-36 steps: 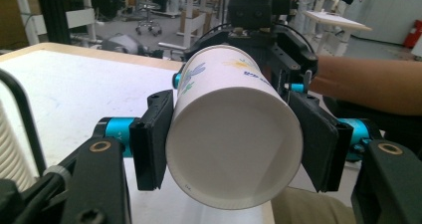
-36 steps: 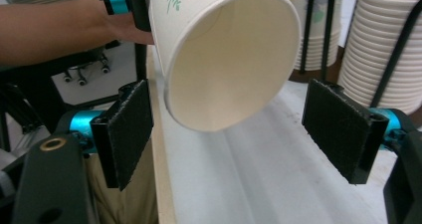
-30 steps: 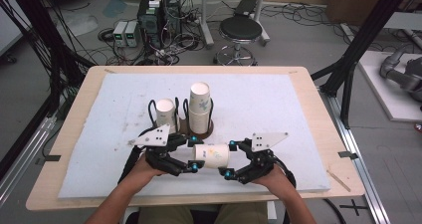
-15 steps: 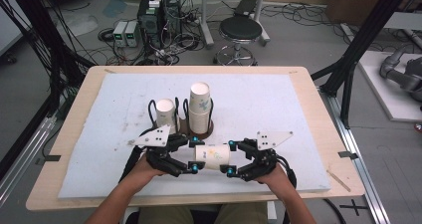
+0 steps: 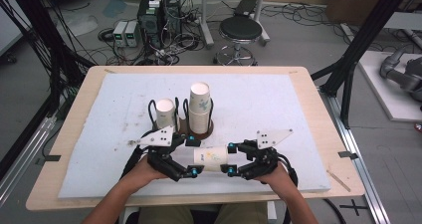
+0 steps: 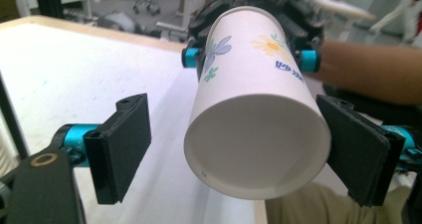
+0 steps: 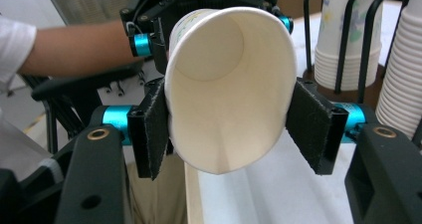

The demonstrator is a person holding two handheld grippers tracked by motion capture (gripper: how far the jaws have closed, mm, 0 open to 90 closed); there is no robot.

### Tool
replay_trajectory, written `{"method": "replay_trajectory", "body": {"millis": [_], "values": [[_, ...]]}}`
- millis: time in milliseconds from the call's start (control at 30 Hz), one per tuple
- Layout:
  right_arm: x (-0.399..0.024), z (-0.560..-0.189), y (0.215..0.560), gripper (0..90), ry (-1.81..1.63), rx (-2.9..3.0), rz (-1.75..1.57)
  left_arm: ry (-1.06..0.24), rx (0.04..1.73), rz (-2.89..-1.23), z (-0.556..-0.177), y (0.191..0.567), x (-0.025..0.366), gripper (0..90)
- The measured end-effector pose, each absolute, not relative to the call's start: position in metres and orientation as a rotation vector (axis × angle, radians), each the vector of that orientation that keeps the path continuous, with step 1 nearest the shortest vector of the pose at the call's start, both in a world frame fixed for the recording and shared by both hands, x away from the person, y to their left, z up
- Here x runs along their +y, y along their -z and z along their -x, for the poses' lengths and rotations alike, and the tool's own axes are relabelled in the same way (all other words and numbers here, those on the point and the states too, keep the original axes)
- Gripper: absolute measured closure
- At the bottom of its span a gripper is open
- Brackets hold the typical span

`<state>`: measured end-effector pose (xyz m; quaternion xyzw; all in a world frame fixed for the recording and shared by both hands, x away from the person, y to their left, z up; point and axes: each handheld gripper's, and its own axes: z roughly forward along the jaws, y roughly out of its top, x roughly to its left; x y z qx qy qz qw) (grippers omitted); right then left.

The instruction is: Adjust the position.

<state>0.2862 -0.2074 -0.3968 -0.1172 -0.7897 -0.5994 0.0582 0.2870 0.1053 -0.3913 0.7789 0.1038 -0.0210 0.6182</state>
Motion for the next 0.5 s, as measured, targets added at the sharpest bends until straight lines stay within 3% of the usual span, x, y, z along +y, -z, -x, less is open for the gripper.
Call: {"method": "replay_trajectory", "body": {"millis": [500], "values": [[-0.193, -0.294, 0.370, 38.1, 1.536, -2.664, 0.333, -0.004, 0.211, -1.953, -0.285, 0.373, 0.108, 17.0]]}}
